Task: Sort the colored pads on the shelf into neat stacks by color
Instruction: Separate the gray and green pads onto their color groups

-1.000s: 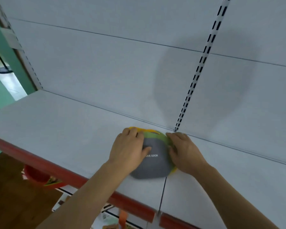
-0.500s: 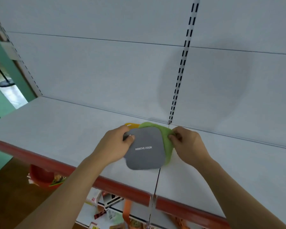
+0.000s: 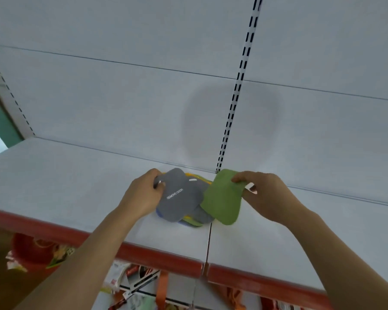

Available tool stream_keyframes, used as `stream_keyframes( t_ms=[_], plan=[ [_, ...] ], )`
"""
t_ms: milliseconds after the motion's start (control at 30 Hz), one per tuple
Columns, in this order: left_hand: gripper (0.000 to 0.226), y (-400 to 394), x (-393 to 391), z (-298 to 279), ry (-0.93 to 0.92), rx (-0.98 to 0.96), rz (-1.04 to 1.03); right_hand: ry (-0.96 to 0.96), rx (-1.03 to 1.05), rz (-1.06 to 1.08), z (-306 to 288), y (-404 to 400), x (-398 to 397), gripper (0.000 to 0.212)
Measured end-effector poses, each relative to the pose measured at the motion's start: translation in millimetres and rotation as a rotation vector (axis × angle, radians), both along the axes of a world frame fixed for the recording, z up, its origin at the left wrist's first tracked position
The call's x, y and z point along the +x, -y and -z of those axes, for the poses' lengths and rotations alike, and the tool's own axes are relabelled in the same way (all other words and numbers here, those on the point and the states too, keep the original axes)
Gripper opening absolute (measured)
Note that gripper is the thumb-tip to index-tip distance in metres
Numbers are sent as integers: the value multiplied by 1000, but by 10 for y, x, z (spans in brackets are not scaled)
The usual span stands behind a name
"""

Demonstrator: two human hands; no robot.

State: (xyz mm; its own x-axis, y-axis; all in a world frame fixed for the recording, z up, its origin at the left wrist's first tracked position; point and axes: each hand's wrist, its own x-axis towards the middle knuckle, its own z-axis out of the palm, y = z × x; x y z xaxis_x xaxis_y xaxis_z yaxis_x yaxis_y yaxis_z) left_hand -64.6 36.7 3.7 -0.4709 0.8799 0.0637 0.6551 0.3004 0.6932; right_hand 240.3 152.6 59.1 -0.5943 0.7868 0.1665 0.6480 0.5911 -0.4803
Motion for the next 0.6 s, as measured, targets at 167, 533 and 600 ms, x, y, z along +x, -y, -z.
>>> stream_keyframes(
  t_ms=[167,533,600],
  plan=[
    [8,-45,-19,-83,79,42,63,-184,141,-12,-260,14,-68,9],
    [12,-81,-71,17,395,-14,21,-228,-505,365,393,-270,-175,13],
    [16,-113,-89,21,364,-31,16,-27,-426,369,525,-303,-129,13]
  ],
)
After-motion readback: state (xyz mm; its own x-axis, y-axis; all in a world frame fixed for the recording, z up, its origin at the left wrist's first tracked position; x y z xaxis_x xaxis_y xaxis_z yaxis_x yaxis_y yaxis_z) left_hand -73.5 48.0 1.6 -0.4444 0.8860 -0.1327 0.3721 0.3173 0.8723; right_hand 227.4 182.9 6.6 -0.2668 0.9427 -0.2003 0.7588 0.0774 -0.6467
